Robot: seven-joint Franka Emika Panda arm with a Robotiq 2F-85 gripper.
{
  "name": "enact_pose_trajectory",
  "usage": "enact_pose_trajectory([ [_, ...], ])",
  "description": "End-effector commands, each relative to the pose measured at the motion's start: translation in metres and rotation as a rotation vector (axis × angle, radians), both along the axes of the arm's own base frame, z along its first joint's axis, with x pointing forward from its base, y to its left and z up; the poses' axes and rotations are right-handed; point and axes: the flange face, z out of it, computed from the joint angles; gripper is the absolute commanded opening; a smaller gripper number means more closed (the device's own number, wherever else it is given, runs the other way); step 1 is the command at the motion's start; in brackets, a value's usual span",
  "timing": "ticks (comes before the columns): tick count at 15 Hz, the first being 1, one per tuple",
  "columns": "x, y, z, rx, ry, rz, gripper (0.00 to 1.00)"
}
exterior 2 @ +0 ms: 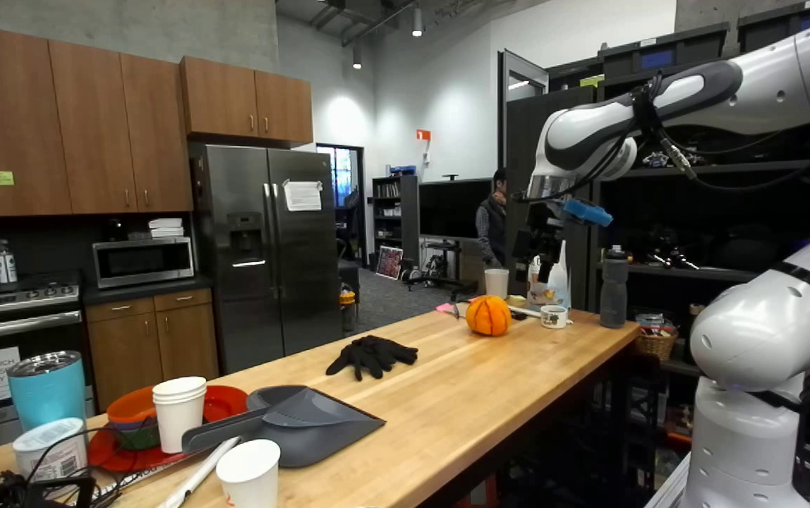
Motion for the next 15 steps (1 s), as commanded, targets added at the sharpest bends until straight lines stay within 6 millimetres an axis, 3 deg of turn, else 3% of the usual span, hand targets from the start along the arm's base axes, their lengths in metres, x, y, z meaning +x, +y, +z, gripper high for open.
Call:
enact_pose_trajectory([
  [1, 0.0, 0.0, 0.001, 0.0, 0.001, 0.0, 1.0],
  [8, 0.004, -0.006, 0.003, -0.003, -0.018, -0.044, 1.0],
  [15, 0.043, -0.069, 0.021, 0.024, -0.162, -0.275, 1.0],
])
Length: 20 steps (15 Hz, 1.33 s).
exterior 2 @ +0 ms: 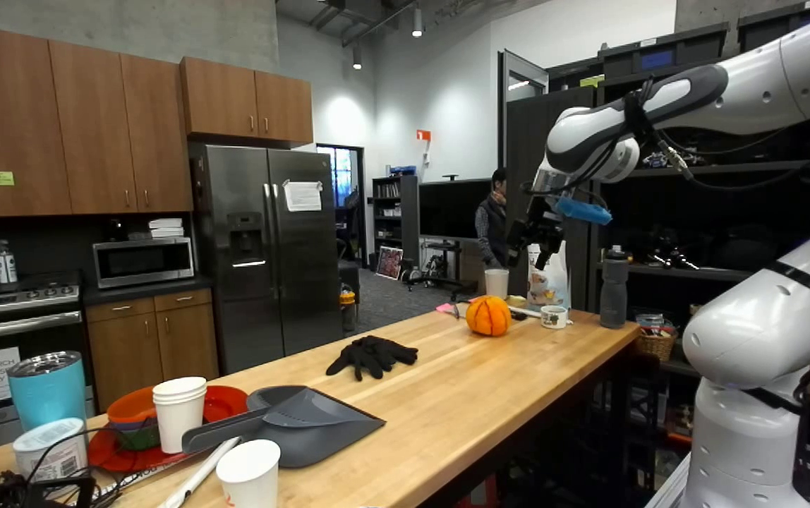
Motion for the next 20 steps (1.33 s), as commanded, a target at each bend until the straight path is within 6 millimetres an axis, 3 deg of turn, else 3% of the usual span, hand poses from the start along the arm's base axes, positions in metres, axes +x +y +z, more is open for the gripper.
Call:
enact_pose_trajectory([
  [1, 0.029, -0.039, 0.006, 0.033, -0.023, -0.076, 1.0],
  [11, 0.113, -0.155, 0.013, 0.161, 0.02, -0.272, 1.0],
  [16, 0.138, -0.222, -0.011, 0.292, 0.104, -0.331, 1.0],
  [20, 0.152, -0.256, -0.033, 0.397, 0.273, -0.296, 1.0],
])
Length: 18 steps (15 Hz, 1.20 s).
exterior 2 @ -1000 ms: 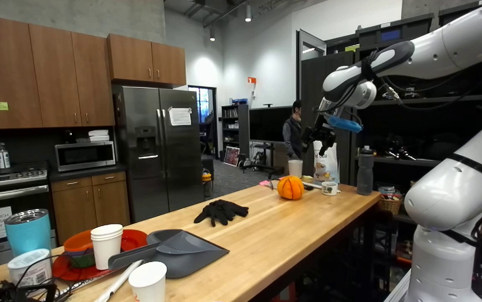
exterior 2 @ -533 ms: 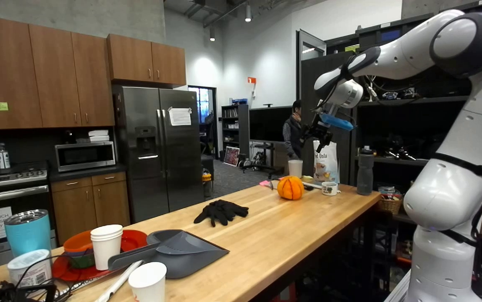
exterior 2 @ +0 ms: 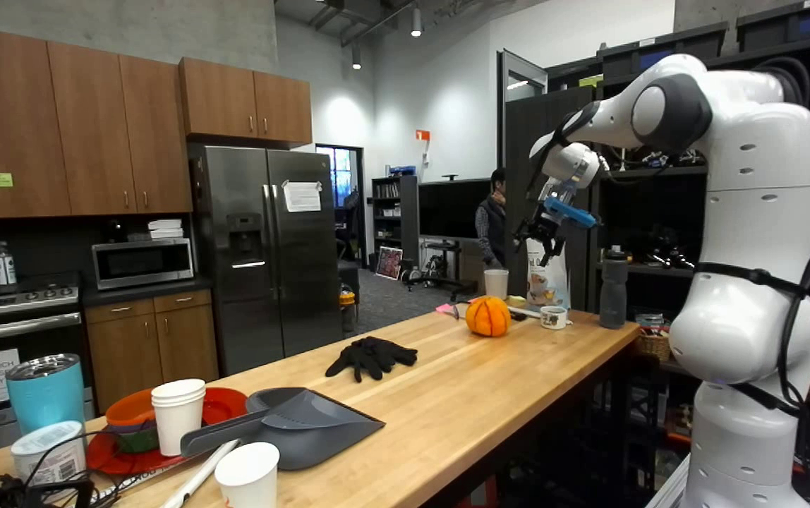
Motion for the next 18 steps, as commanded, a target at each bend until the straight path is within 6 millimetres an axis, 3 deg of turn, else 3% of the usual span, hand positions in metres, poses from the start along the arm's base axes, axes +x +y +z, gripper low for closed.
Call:
enact_pose_trajectory([
  [1, 0.025, -0.031, -0.01, 0.079, 0.109, 0.036, 1.0],
  [5, 0.05, -0.046, -0.013, 0.085, 0.187, 0.028, 1.0],
  [10, 0.08, -0.052, -0.002, 0.061, 0.224, -0.014, 1.0],
  [18, 0.12, -0.054, 0.018, 0.06, 0.335, -0.436, 1.0],
])
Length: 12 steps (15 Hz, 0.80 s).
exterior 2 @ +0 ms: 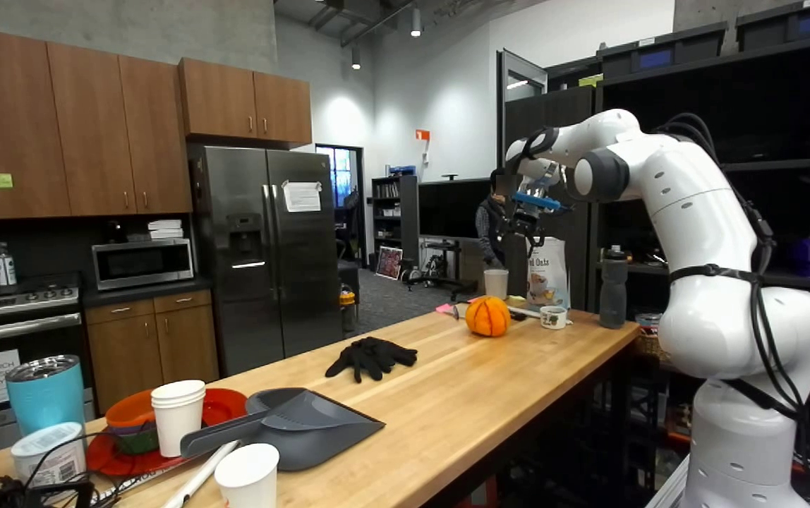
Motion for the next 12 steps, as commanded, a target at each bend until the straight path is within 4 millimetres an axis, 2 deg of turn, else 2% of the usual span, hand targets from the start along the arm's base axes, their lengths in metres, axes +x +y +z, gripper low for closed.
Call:
enact_pose_trajectory([
  [1, 0.0162, -0.002, 0.0064, 0.0, 0.061, -0.172, 1.0],
  [3, 0.024, 0.0023, 0.008, -0.003, 0.066, -0.218, 1.0],
  [4, 0.0168, 0.0042, 0.0021, -0.007, 0.059, -0.169, 1.0],
  [7, 0.0231, 0.0067, 0.0022, -0.01, 0.067, -0.196, 1.0],
  [12, 0.0229, 0.0052, 0.0025, -0.01, 0.068, -0.202, 1.0],
])
